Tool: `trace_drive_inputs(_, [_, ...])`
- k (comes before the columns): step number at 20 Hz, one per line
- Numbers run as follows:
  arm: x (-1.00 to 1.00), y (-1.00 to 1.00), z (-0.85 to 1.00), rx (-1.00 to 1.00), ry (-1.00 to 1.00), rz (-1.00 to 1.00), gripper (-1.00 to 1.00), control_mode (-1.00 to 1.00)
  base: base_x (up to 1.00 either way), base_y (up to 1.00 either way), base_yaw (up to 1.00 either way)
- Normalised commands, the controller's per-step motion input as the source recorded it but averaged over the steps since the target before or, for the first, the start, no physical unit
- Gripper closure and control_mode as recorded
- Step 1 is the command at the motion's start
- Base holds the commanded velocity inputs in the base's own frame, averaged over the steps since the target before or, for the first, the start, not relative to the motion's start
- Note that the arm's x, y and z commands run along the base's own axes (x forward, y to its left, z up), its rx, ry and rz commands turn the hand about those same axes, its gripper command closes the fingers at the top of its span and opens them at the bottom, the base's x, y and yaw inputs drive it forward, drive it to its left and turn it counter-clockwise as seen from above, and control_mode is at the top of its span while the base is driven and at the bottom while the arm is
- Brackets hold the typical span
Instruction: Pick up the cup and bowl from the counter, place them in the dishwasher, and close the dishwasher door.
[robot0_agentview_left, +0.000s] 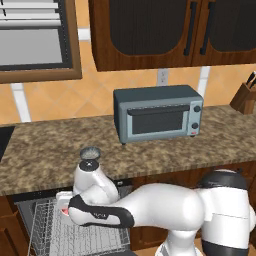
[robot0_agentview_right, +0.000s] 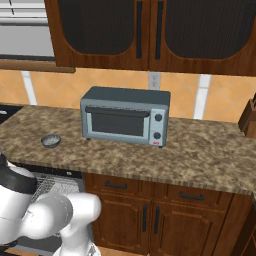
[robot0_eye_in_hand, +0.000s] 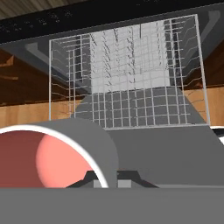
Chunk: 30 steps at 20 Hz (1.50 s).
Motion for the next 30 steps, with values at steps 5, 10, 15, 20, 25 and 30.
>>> trace_drive_inputs(5, [0.00, 0.00, -0.40, -0.02, 0.02, 0.00, 1.00, -1.00, 0.00, 0.00, 0.00])
trace_drive_inputs(10, [-0.05, 0.00, -0.57, -0.05, 0.01, 0.00, 1.00, -1.00, 0.00, 0.00, 0.00])
trace_drive_inputs(15, [0.00, 0.10, -0.70, -0.06, 0.04, 0.00, 1.00, -1.00, 0.00, 0.00, 0.00])
trace_drive_inputs(20, [0.26, 0.21, -0.45, -0.04, 0.06, 0.00, 1.00, -1.00, 0.00, 0.00, 0.00])
trace_drive_inputs(25, [0.49, 0.07, -0.10, 0.00, 0.00, 0.00, 1.00, -1.00, 0.00, 0.00, 0.00])
trace_drive_inputs(30, [0.13, 0.00, -0.34, 0.00, 0.00, 0.00, 1.00, -1.00, 0.00, 0.00, 0.00])
